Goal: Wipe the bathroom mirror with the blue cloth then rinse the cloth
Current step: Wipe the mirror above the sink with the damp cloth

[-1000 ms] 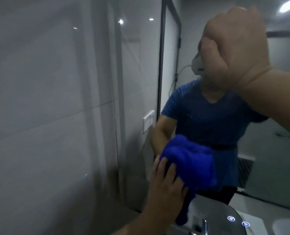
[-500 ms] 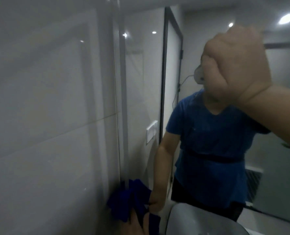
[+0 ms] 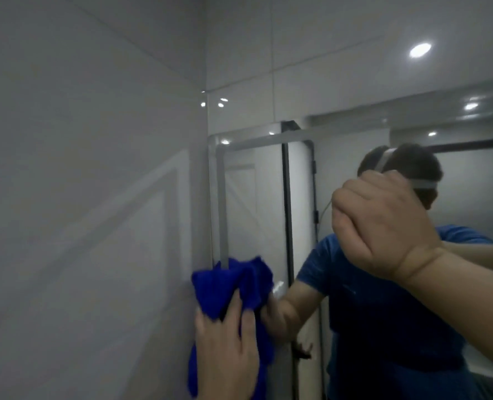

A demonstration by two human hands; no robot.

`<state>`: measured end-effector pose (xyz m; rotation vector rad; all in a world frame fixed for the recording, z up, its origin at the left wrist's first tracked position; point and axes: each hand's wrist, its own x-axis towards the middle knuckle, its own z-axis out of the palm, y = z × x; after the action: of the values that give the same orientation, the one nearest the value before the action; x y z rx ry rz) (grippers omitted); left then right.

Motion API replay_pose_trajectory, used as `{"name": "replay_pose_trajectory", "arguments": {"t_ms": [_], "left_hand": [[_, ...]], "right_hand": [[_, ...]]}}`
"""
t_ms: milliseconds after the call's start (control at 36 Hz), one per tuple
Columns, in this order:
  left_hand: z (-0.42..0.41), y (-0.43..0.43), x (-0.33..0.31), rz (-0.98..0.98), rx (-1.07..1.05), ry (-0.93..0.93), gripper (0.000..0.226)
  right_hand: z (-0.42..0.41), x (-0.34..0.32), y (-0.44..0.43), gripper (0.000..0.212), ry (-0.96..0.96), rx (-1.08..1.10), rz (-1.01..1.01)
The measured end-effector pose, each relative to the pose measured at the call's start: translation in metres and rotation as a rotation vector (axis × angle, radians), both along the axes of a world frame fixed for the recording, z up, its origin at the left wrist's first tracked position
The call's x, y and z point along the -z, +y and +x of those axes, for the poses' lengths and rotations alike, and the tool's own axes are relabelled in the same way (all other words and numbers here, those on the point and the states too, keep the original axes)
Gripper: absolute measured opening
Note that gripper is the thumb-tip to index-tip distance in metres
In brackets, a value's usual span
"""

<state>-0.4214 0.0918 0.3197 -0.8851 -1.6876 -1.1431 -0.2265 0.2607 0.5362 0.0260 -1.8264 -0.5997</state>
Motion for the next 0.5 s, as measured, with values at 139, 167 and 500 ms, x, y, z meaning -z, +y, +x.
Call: {"name": "replay_pose_trajectory", "arguments": {"t_ms": [139,167,500], "left_hand": [[0.001,0.011,-0.149,0.134,-0.093,-0.039,0.053],[0.006,0.015,-0.171,0.157,-0.075,-0.009,0.052],[0.033,0.073,-0.221,0.245,-0.004,0.321,0.031]], "right_hand": [[0.001,0.002,-0.002,0.023,0.009,0.001,-0.015],[0.002,0.002,-0.002,0.024,0.004,-0.004,-0.016],[0.011,-0.001,-0.002,0.017,-0.05,-0.206,-0.145]]}}
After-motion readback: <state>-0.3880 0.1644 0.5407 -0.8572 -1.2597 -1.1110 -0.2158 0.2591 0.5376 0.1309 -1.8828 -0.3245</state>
